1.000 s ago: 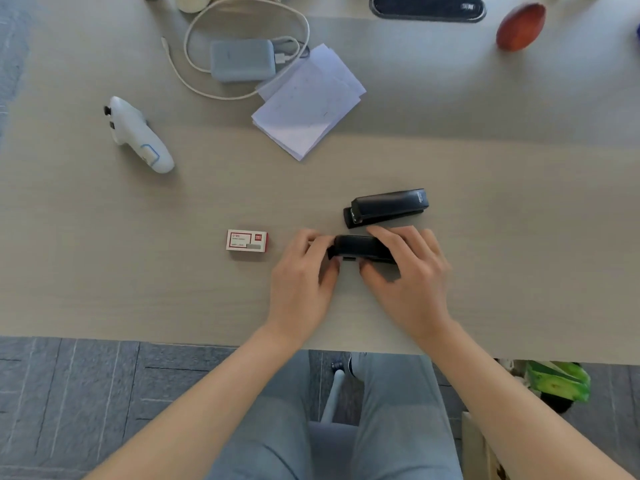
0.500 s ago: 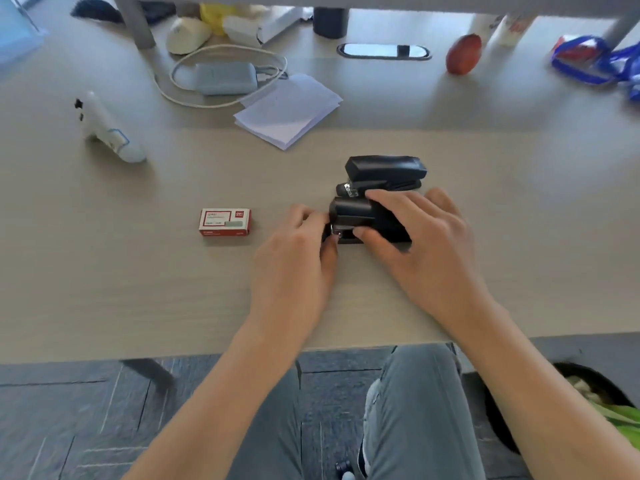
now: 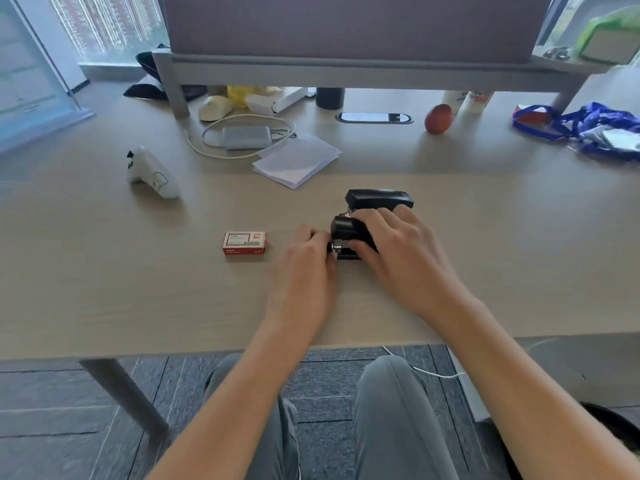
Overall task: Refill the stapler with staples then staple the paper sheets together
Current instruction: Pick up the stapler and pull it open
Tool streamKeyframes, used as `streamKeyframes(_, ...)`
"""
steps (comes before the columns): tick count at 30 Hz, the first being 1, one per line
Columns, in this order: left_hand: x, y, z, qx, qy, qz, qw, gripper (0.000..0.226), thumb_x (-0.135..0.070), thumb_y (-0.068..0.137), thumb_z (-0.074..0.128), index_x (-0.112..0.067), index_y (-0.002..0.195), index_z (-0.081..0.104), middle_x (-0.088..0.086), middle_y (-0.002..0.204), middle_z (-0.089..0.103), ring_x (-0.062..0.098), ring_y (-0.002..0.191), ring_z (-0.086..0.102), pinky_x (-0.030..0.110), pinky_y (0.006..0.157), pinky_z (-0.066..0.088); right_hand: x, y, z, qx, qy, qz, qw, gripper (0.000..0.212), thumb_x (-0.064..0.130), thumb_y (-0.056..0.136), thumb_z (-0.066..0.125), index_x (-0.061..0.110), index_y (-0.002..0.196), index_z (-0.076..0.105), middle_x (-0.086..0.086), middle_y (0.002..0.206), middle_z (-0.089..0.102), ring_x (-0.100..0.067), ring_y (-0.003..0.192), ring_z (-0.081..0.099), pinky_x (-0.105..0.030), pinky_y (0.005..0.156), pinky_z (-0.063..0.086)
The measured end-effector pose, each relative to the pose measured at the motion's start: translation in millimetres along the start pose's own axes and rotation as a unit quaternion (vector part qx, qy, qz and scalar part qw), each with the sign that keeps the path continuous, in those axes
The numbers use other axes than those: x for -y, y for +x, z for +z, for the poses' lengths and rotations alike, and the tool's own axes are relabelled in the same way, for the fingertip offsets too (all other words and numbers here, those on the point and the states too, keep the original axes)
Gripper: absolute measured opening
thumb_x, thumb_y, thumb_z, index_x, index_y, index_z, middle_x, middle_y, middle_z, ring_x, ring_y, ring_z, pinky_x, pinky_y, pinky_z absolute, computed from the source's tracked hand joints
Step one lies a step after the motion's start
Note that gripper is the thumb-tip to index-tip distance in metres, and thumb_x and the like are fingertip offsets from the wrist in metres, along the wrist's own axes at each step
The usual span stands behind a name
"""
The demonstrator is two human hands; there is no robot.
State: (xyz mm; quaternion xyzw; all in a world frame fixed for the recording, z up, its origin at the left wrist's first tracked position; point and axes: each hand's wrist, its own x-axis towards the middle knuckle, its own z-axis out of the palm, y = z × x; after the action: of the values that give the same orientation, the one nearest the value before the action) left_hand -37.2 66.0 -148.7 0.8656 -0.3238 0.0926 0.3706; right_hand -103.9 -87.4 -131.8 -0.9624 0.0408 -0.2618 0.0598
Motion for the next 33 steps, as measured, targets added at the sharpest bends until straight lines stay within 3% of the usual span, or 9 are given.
streamKeyframes(5,-1.4,-0.8,-0.1,-0.006,0.017,-0.009,1.0,0.013,-0.013,0.094,0.057,-0.012,0.103,0.066,0.003,0.107,0.059,0.027,0.084,0.06,0.04,0.073,0.045,-11.1,-4.5,-3.3,-0.125,0.13,0.082,0.98,0.033,0.034,0.102,0.055,0.011,0.126,0.06,-0.005,0.113,0.074,-0.029,0.103,0.065,-0.034,0.085,0.044)
streamKeyframes(12,-2.9,-0.5,-0.2,-0.009,0.026,-0.017,0.999,0.014,-0.016,0.095,0.059,-0.012,0.105,0.067,0.003,0.111,0.059,0.025,0.087,0.06,0.041,0.077,0.049,-11.7,-10.6,-3.1,-0.17,0.173,0.163,0.956,0.026,0.029,0.106,0.05,0.011,0.124,0.056,-0.003,0.102,0.074,-0.024,0.084,0.063,-0.025,0.071,0.031)
streamKeyframes(15,-4.3,-0.4,-0.9,-0.009,0.028,-0.023,0.999,0.015,-0.016,0.094,0.06,-0.012,0.107,0.068,0.004,0.111,0.059,0.026,0.09,0.06,0.039,0.078,0.048,-11.5,-14.7,-10.4,-0.166,0.219,0.212,0.938,0.026,0.031,0.107,0.046,0.012,0.121,0.058,0.001,0.094,0.073,-0.019,0.076,0.062,-0.03,0.068,0.036)
streamKeyframes(17,-4.6,0.0,-1.6,-0.009,0.032,-0.023,0.999,0.016,-0.016,0.094,0.06,-0.013,0.107,0.068,0.004,0.111,0.06,0.026,0.091,0.06,0.038,0.077,0.046,-16.5,-15.3,-13.8,-0.167,0.254,0.256,0.918,0.026,0.034,0.106,0.044,0.015,0.116,0.059,0.002,0.09,0.073,-0.02,0.075,0.067,-0.035,0.071,0.047)
streamKeyframes(20,-6.3,-0.1,-2.2,-0.01,0.033,-0.027,0.999,0.016,-0.016,0.094,0.061,-0.011,0.107,0.069,0.005,0.111,0.061,0.027,0.091,0.06,0.036,0.075,0.043,-30.2,-16.3,-18.0,-0.161,0.369,0.353,0.844,0.025,0.031,0.107,0.041,0.013,0.107,0.059,-0.009,0.095,0.076,-0.016,0.068,0.073,-0.037,0.066,0.062)
streamKeyframes(22,-7.6,-0.2,-2.7,-0.014,0.036,-0.03,0.999,0.016,-0.015,0.093,0.063,-0.009,0.107,0.069,0.007,0.11,0.062,0.03,0.091,0.061,0.037,0.077,0.044,-34.9,-18.7,-23.3,-0.144,0.483,0.432,0.748,0.03,0.026,0.11,0.041,0.008,0.101,0.063,-0.014,0.088,0.077,-0.014,0.057,0.069,-0.03,0.056,0.061)
streamKeyframes(24,-8.6,-0.7,-3.3,-0.017,0.041,-0.029,0.999,0.017,-0.015,0.093,0.063,-0.008,0.107,0.069,0.009,0.109,0.062,0.031,0.09,0.06,0.039,0.077,0.044,-37.7,-22.6,-29.7,-0.102,0.508,0.479,0.709,0.039,0.03,0.11,0.042,0.004,0.094,0.065,-0.014,0.074,0.078,-0.017,0.046,0.065,-0.028,0.045,0.057)
streamKeyframes(29,-8.1,-3.0,-3.0,-0.019,0.044,-0.025,0.999,0.017,-0.016,0.094,0.062,-0.009,0.108,0.069,0.009,0.106,0.06,0.031,0.089,0.059,0.038,0.078,0.043,-30.6,-25.8,-38.7,0.021,0.423,0.473,0.772,0.047,0.035,0.108,0.047,0.0,0.084,0.068,-0.016,0.063,0.075,-0.018,0.036,0.058,-0.024,0.035,0.046)
streamKeyframes(33,-9.6,-4.3,-11.8,-0.058,-0.027,-0.059,0.996,0.024,-0.019,0.094,0.061,-0.009,0.114,0.069,0.004,0.109,0.065,0.022,0.088,0.06,0.025,0.084,0.04,-7.1,-24.6,-33.3,0.034,0.41,0.362,0.836,0.032,0.03,0.104,0.056,0.011,0.083,0.072,-0.009,0.07,0.077,-0.016,0.043,0.06,-0.028,0.045,0.048)
